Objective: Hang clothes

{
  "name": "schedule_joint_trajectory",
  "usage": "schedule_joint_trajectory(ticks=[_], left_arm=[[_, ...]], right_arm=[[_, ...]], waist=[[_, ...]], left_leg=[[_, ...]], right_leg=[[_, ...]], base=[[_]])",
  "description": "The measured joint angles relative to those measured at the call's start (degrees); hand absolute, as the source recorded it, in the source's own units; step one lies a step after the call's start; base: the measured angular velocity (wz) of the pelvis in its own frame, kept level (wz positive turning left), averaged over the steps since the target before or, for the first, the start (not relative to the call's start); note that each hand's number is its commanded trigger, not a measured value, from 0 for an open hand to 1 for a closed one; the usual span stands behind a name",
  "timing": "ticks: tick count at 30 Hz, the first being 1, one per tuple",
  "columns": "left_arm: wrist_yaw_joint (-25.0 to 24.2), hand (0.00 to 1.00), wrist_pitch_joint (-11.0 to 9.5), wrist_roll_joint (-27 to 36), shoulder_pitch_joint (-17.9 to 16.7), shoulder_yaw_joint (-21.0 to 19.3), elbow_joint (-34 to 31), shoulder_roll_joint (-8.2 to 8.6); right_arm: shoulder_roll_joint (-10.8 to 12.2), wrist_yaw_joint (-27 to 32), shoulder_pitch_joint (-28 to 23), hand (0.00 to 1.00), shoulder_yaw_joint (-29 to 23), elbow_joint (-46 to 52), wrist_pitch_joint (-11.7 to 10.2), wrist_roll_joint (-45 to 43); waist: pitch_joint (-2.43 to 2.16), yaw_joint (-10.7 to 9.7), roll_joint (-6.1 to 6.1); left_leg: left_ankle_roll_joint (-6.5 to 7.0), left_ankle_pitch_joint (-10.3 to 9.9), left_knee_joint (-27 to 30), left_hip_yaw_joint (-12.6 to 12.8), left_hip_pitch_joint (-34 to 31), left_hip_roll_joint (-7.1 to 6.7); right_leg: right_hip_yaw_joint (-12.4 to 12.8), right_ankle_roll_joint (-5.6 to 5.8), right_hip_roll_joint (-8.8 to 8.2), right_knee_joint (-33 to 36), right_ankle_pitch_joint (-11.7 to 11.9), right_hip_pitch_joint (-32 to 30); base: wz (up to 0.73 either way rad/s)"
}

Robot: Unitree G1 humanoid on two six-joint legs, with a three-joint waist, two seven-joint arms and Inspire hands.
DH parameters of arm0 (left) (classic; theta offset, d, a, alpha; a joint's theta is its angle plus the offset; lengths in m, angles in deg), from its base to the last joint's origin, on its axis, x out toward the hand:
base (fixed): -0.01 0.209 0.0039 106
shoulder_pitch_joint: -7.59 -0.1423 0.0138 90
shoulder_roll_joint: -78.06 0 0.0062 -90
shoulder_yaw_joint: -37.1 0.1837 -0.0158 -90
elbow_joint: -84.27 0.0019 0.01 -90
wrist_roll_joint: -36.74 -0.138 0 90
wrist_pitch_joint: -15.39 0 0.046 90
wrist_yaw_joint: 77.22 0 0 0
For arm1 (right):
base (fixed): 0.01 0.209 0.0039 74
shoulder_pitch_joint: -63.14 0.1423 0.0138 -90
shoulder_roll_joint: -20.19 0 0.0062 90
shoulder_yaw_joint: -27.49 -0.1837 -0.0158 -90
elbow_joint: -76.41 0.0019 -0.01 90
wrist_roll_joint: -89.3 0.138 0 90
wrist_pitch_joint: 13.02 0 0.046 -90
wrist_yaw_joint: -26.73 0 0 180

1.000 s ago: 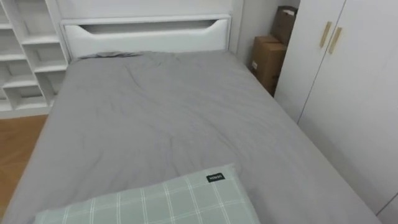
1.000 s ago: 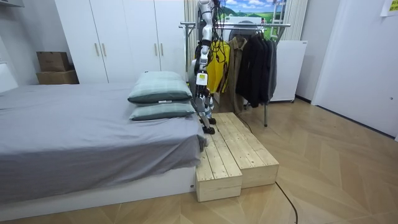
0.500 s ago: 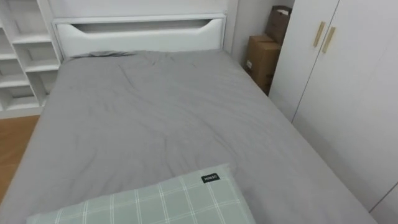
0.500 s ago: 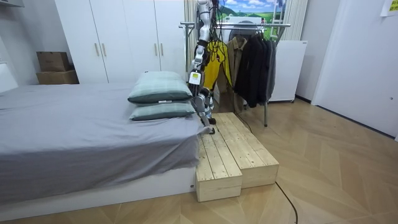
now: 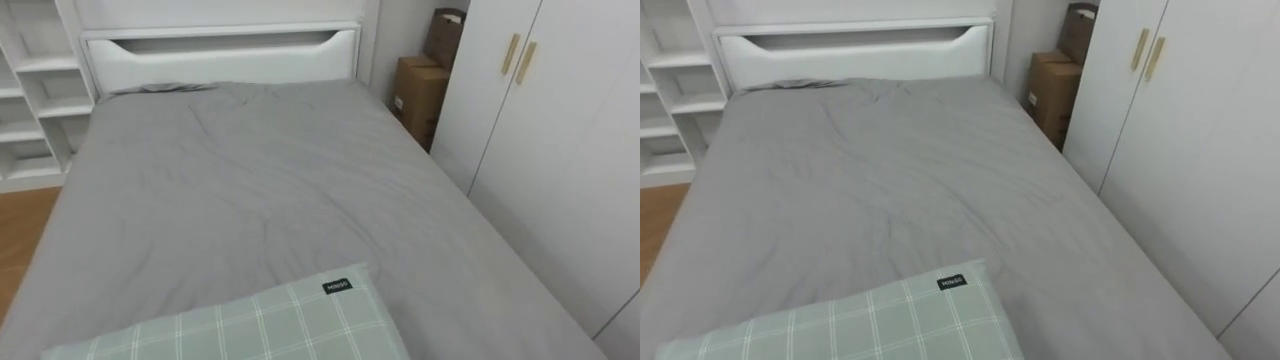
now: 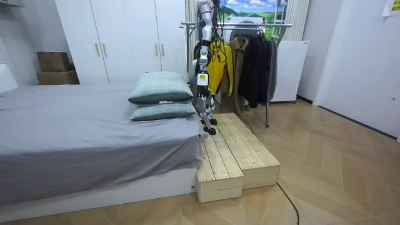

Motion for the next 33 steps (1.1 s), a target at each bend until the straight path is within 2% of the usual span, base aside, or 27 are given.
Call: schedule_joint_trajectory(ticks=[13,26,33], left_arm=[[-0.53,0.00,0.63,-1.43,2.66,4.46,-0.07,-0.49],[-1.23,0.00,2.28,-1.51,1.81,4.50,0.07,-0.43],[-1.16,0.00,2.70,-1.51,2.48,4.46,0.07,-0.38]], right_arm=[[-0.05,0.41,0.30,0.00,2.76,0.09,-0.06,0.13],[-0.05,0.38,0.15,0.00,2.78,0.25,-0.03,0.52],[-0.05,0.38,-0.01,0.00,2.43,0.39,-0.01,0.42]], waist=[[0.16,-0.61,0.05],[0.18,-0.58,0.20],[0.17,-0.65,0.32]], left_leg=[[-0.01,-0.02,0.42,0.12,-0.02,-0.09],[-0.01,-0.02,0.34,-0.01,0.08,-0.09],[-0.03,-0.03,0.27,0.07,0.12,0.03]], right_leg=[[-0.01,-0.01,-0.03,0.00,0.01,0.30],[0.28,-0.01,0.07,-0.02,0.01,0.38],[0.44,-0.01,0.09,-0.02,0.00,0.31]], base=[[0.00],[0.00],[0.00]])
